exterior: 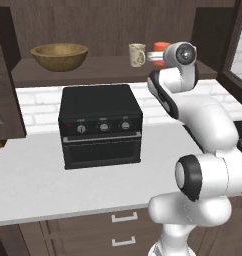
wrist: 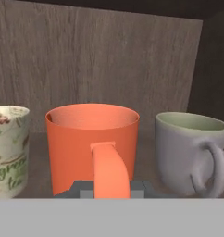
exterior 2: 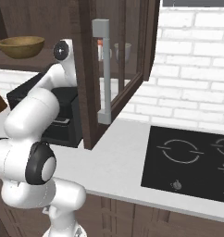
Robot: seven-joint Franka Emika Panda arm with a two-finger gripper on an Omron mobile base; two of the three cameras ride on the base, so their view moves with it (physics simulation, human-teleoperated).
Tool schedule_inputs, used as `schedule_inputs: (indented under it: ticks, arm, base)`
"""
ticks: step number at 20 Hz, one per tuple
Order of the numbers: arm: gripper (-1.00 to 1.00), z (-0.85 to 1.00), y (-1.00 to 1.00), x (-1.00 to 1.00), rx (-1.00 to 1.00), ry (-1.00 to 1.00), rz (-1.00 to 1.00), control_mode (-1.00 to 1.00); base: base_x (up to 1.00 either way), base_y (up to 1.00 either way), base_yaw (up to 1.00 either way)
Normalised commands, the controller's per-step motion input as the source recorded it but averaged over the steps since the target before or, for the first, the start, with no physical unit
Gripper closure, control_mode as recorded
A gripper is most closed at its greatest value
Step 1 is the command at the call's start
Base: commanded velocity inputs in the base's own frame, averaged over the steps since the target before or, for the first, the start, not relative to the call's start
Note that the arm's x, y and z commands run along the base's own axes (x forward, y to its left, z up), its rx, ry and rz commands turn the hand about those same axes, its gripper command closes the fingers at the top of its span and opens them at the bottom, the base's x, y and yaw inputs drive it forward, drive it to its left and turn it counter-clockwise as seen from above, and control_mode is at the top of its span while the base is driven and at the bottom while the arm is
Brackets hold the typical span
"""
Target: Gather all objects into one cabinet and sort the glasses and bowls to opposite sides.
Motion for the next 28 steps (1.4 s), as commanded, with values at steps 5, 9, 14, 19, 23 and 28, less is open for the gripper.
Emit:
schedule_inputs:
  ticks: [5, 9, 14, 19, 23, 28]
  arm:
    - [1.0, -0.04, -0.01, 0.09, 0.0, -0.09, 0.0, -1.0]
    - [1.0, -0.01, -0.01, 0.0, 0.0, -0.03, 0.0, -1.0]
    - [1.0, 0.0, 0.0, 0.0, 0.0, 0.19, 0.0, -1.0]
    - [1.0, -0.08, 0.0, 0.03, 0.0, 0.09, 0.0, -1.0]
    - [1.0, -0.28, 0.0, 0.11, 0.0, -0.05, 0.0, -1.0]
    - [1.0, -0.4, 0.0, 0.02, 0.0, -0.08, 0.05, -1.0]
  base:
    - [0.0, 0.0, 0.0]
    - [0.0, 0.0, 0.0]
    - [0.0, 0.0, 0.0]
    - [0.0, 0.0, 0.0]
    - [0.0, 0.0, 0.0]
    - [0.0, 0.0, 0.0]
